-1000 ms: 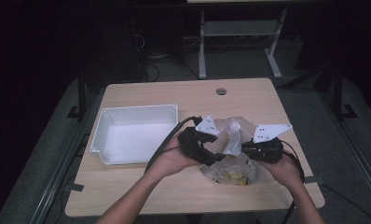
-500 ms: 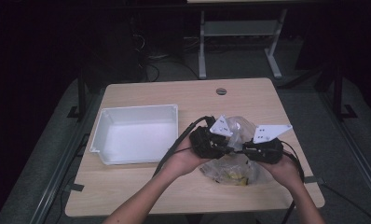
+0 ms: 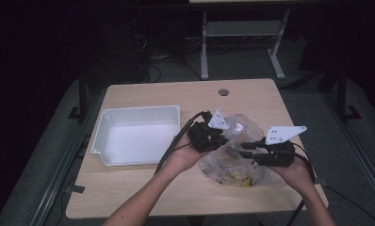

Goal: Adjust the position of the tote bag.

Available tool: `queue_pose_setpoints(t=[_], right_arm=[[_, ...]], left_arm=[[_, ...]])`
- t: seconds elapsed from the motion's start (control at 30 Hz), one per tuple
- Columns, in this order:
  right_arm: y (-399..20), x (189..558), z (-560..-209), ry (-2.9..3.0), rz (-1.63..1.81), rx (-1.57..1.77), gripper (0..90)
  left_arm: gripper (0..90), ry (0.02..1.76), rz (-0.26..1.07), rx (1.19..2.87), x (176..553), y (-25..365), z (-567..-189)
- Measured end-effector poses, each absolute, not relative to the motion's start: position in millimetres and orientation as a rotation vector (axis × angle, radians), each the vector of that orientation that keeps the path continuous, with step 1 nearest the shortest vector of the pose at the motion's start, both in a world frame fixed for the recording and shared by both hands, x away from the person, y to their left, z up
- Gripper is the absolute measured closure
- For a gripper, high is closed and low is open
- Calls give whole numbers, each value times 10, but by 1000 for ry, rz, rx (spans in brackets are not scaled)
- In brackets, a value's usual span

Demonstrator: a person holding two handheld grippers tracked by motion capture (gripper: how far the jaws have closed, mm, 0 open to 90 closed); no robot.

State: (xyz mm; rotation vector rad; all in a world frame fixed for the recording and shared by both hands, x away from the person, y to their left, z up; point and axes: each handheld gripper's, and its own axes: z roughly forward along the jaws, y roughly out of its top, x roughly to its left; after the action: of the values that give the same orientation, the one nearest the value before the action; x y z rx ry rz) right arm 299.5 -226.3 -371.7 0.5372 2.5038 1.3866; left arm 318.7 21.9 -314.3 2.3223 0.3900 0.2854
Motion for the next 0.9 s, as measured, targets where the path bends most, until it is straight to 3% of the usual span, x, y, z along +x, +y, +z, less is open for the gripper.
queue_pose_setpoints(t=[0.43, 0.9], right_arm=[[-2552, 3003, -3512, 2446, 1379, 592, 533], [-2716, 3219, -3545, 2437, 1316, 723, 480]], left_arm=[[900, 483, 259, 2338, 3340, 457, -3224], [900, 565, 272, 2371, 3485, 635, -3318]])
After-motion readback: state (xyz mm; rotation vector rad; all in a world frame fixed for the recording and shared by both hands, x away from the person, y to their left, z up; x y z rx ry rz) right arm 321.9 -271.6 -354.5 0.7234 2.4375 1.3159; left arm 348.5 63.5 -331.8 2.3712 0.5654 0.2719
